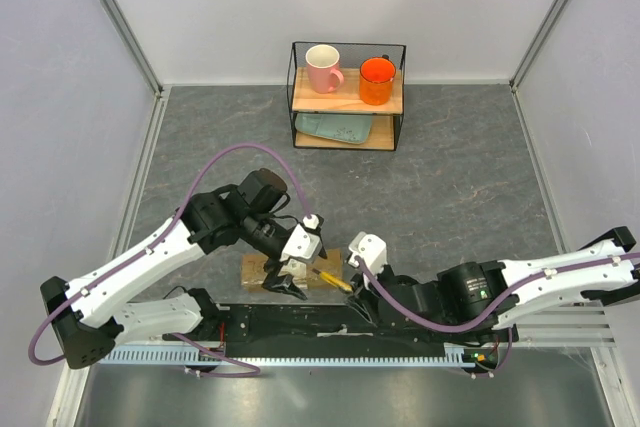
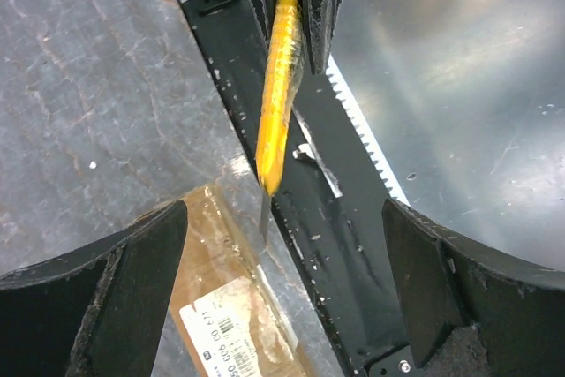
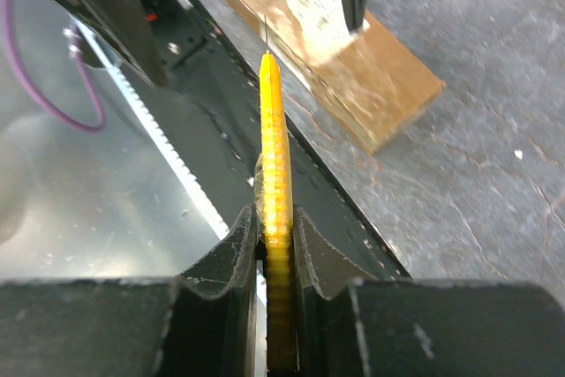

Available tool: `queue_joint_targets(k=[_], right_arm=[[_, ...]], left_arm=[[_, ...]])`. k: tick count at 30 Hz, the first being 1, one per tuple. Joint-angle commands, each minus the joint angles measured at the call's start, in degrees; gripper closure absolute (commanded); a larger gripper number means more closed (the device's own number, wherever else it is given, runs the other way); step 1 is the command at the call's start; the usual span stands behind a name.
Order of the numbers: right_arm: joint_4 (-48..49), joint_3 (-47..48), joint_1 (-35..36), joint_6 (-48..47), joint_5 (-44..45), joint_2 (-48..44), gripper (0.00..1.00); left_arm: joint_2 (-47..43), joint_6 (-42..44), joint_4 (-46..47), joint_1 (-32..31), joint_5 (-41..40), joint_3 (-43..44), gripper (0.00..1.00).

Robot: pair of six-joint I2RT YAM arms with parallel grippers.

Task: Unpack the express box
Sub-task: Place the express box at the center of the board, then adjust the knife.

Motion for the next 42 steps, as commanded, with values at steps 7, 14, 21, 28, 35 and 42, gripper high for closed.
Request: queue_joint_targets(k=[7, 14, 21, 28, 35, 42], right_arm=[[2.67, 9.91, -3.83, -9.31, -7.83, 6.28, 1.00], [2.23, 10.88, -5.94, -10.72, -7.92, 5.32, 1.00], [3.63, 15.52, -6.11, -15.81, -3.10, 6.72, 0.81], [12.67, 12.21, -6.11, -20.65, 4.21, -9.57, 0.02], [18.75, 1.48, -6.11, -20.03, 4.47, -21.75, 0.02], [23.22, 1.29, -6.11, -27.75, 5.79, -15.43, 0.02]], left_arm=[[0.29, 1.15, -2.04, -0.19, 5.91, 4.72, 0.21], [-1.03, 0.53, -2.04, -0.37, 5.56, 2.71, 0.86], [-2.00, -3.33, 0.41, -0.37, 6.52, -0.02, 0.98], [-4.54, -41.63, 29.64, 12.43, 14.94, -5.28, 0.98], [-4.37, -75.30, 60.09, 18.62, 17.33, -10.39, 0.98], [-4.11, -82.44, 67.30, 18.53, 19.17, -7.41, 0.98]])
